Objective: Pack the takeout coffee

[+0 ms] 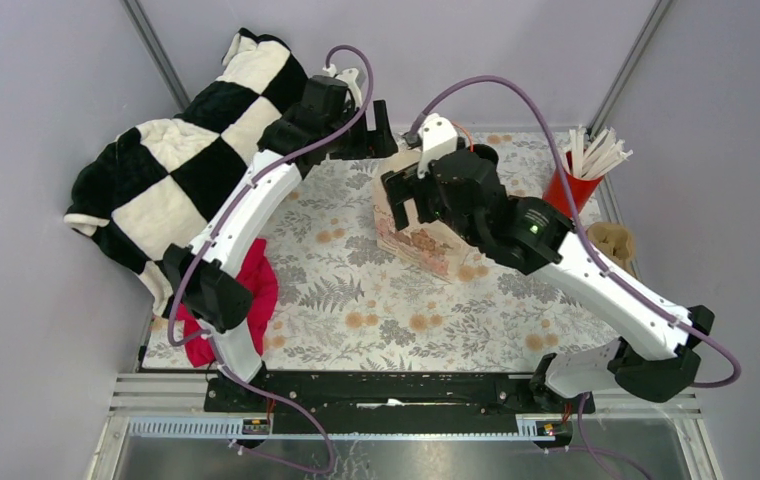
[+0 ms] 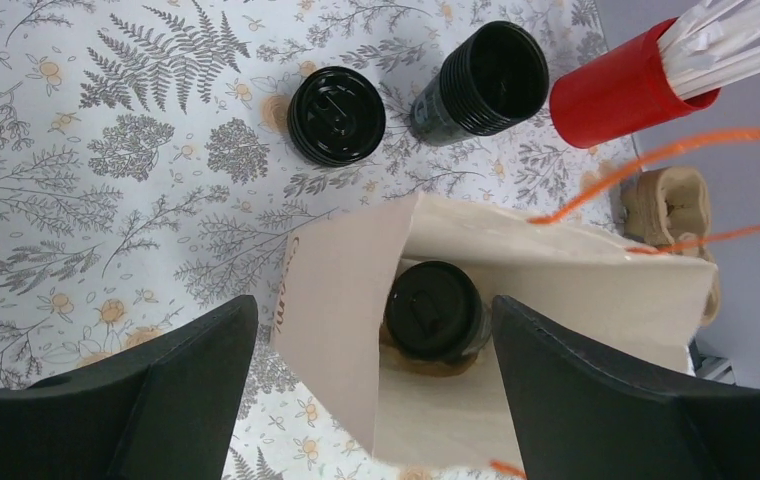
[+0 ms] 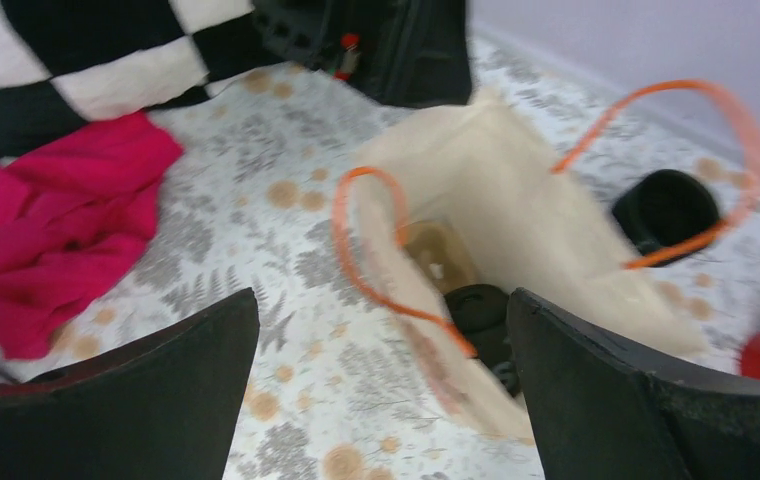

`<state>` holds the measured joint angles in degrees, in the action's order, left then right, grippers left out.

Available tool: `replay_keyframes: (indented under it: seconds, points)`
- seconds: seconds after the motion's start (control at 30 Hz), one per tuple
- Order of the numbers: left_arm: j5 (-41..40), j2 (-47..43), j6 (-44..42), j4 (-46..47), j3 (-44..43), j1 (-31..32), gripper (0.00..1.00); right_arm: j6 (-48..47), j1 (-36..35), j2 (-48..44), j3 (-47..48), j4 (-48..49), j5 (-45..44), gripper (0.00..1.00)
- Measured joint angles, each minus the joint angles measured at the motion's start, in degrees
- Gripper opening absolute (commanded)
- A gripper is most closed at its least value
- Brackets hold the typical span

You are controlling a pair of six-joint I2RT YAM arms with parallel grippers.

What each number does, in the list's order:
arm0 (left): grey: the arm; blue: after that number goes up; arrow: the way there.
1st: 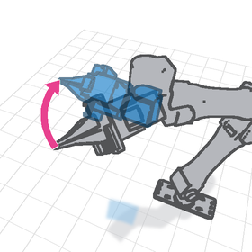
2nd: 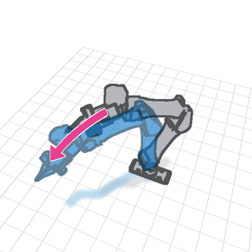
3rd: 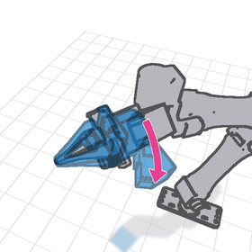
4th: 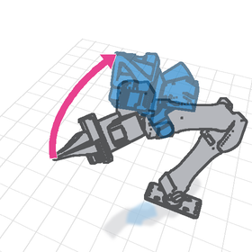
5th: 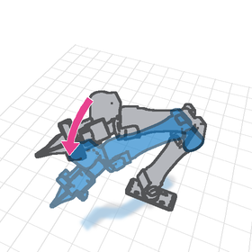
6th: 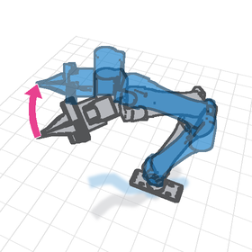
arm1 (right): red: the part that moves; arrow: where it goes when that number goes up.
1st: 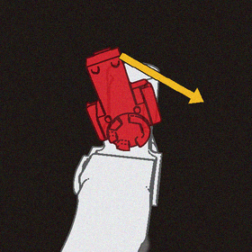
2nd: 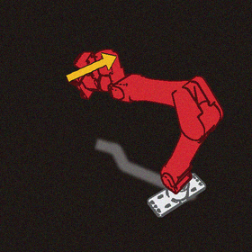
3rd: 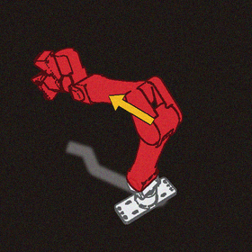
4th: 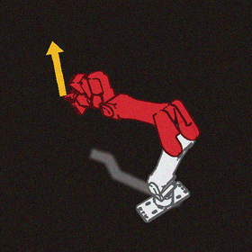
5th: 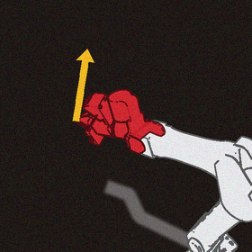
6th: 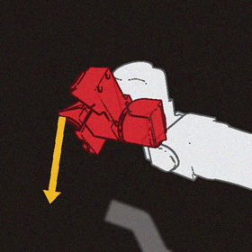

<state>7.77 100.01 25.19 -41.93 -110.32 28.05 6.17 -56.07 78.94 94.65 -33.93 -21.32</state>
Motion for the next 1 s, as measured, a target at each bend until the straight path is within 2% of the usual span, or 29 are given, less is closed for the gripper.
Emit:
replay_keyframes:
  seconds: [0.13,0.3,0.47,0.63,0.7,0.83,0.93,1.0]
  points:
    - [0.0,3.0,-0.8,-0.8,-1.4,0.0,0.79,-2.4,1.0,-2.8,0.0,-0.1,-6.8,1.0]
    - [-0.1,4.1,-1.2,-1.8,-1.4,0.5,0.63,-3.1,5.4,-4.8,0.5,-1.9,-9.1,1.0]
    - [-0.8,5.0,-1.5,-1.9,-1.4,2.1,0.55,-3.1,8.1,-4.6,2.2,-5.5,-8.6,1.0]
    - [-2.3,7.1,-1.9,-1.9,-1.4,4.3,0.36,-2.4,11.8,-1.6,7.5,-11.3,-5.5,1.0]
    - [-3.8,8.1,-2.5,-2.1,-1.4,5.1,0.25,-1.8,13.0,0.3,10.3,-13.9,-3.9,0.99]
    - [-7.0,9.5,-4.2,-2.6,-2.1,6.1,0.0,-1.5,15.4,3.8,13.7,-17.5,1.9,0.86]
    - [-9.2,9.5,-6.0,-3.0,-2.6,6.5,0.0,-1.9,15.7,4.5,13.8,-18.6,6.1,0.73]
    - [-10.9,9.3,-6.9,-3.1,-2.5,6.8,0.0,-2.5,15.7,4.5,13.8,-18.6,8.1,0.61]
